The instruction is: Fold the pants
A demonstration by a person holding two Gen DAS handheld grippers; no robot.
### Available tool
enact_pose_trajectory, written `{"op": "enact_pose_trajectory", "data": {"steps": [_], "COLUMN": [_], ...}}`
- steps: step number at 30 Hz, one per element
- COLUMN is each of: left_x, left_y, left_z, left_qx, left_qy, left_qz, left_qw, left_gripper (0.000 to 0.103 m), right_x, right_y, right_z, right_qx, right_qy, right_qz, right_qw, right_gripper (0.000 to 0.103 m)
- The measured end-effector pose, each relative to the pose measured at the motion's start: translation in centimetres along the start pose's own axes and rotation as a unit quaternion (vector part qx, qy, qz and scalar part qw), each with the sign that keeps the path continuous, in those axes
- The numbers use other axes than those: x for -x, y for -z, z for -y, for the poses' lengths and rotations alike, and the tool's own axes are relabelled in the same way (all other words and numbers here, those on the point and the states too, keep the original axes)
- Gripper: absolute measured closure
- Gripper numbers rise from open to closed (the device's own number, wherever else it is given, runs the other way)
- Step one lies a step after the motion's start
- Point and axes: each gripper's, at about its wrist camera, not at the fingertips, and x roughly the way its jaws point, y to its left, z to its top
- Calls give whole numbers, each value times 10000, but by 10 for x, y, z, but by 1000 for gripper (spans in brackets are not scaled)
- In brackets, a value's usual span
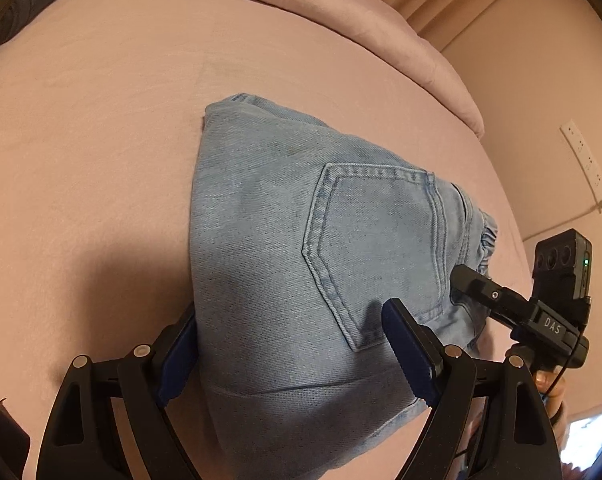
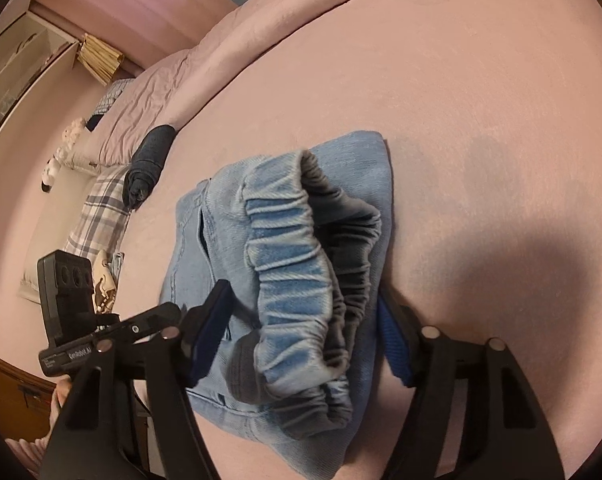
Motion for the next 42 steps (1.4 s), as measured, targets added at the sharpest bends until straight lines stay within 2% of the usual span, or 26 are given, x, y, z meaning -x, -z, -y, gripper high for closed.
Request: {"op": "enact_pose_trajectory", "data": {"steps": [6,7,8,13,23,29,42], "left_x": [-1,-1,0,1,16,27,42], "left_y": [-2,-3,-4,-2,1,4,14], "left_z": [2,3,3,2,9,7,0], "left_qx": [-81,-63,-34,21,-315,-413,-402], "left_qy": [-212,-247,-252,-256,-229,-90,124], "left_qz": [-3,4,20,95,387,562,677], "left_qw": [9997,9997,9997,9996,9985,9975,9968], "left_gripper": [32,37,43,53,79,85,85], "right_x": [0,0,0,0,5,13,20], "right_y": [2,3,4,5,7,6,6], "right_z": [-8,-10,-11,-20,-44,-58,-83], "right_qx": [232,249,276,420,772,993,1388], "right_qy": [173,196,236,452,884,917,916], "right_qz": [53,67,74,146,331,487,611], "right_qw": [9996,9995,9993,9980,9925,9896,9842], "right_gripper": [48,49,49,53,60,64,65]}}
